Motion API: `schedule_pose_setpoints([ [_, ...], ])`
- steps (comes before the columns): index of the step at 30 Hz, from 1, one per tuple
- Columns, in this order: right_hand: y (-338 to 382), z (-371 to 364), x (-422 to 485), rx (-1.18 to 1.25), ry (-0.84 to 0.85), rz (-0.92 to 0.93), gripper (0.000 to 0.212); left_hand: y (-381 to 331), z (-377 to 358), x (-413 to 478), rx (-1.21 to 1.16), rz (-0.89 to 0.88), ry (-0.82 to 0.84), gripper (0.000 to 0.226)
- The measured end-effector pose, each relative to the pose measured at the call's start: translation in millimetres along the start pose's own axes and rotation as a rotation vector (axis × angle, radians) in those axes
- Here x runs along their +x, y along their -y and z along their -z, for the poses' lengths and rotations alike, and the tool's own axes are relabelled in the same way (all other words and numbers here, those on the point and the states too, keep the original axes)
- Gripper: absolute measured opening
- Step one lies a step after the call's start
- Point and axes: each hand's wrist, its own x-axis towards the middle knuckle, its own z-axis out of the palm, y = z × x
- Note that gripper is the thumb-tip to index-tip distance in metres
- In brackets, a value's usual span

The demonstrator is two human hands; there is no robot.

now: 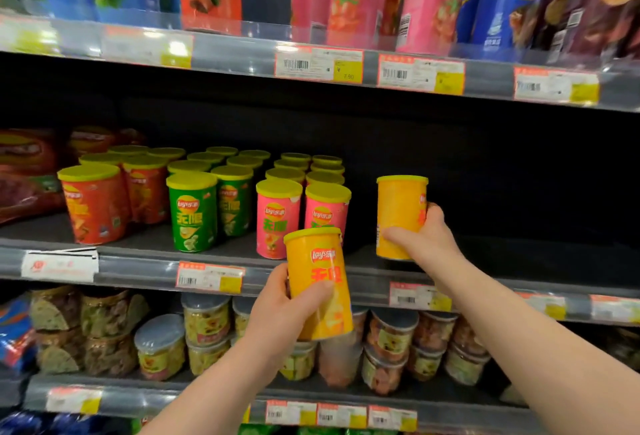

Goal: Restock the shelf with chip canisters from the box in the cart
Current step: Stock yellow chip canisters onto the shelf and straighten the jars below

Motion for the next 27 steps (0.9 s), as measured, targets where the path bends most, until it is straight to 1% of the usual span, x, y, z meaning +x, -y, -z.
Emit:
schedule_pose_setpoints([
  [2, -2, -6, 20, 0.011, -0.008, 0.014, 0.083, 0, 0, 3, -0.003, 0.0, -0.034, 0.037],
  [4, -5, -12, 40, 0.003, 0.016, 0.013, 0.086, -2, 0, 6, -0.024, -0.008, -0.075, 0.031],
  [6, -10, -19, 61, -0.012, 0.045, 0.007, 0.09, -5, -3, 9, -0.043, -0.018, -0.117, 0.031],
  [9, -19, -27, 90, -0.018, 0.075, 0.034, 0.096, -8, -9, 11, -0.035, -0.032, -0.18, 0.048],
  [10, -22, -29, 99, -0.001, 0.088, 0.056, 0.096, -9, -11, 12, -0.029, -0.033, -0.204, 0.049],
  [11, -25, -32, 107, 0.014, 0.103, 0.074, 0.096, -9, -14, 13, -0.029, -0.031, -0.228, 0.047],
  [13, -30, -39, 123, 0.022, 0.118, 0.089, 0.1, -8, -17, 15, -0.04, -0.029, -0.262, 0.035],
  [14, -31, -43, 131, 0.022, 0.115, 0.091, 0.102, -8, -19, 15, -0.044, -0.026, -0.272, 0.033],
  [16, -32, -50, 145, 0.033, 0.095, 0.095, 0.104, -7, -22, 15, -0.057, -0.017, -0.286, 0.041],
  [19, -34, -57, 163, 0.047, 0.109, 0.067, 0.11, -6, -25, 15, -0.068, -0.016, -0.322, 0.065],
  [20, -35, -59, 168, 0.052, 0.127, 0.049, 0.111, -5, -26, 15, -0.071, -0.019, -0.339, 0.068],
  [22, -39, -63, 177, 0.068, 0.169, 0.011, 0.112, -6, -27, 17, -0.083, -0.028, -0.364, 0.064],
  [24, -42, -65, 185, 0.083, 0.212, -0.001, 0.108, -6, -28, 18, -0.089, -0.031, -0.389, 0.057],
  [27, -46, -64, 194, 0.038, 0.286, 0.013, 0.089, -6, -30, 19, -0.103, -0.032, -0.431, 0.047],
])
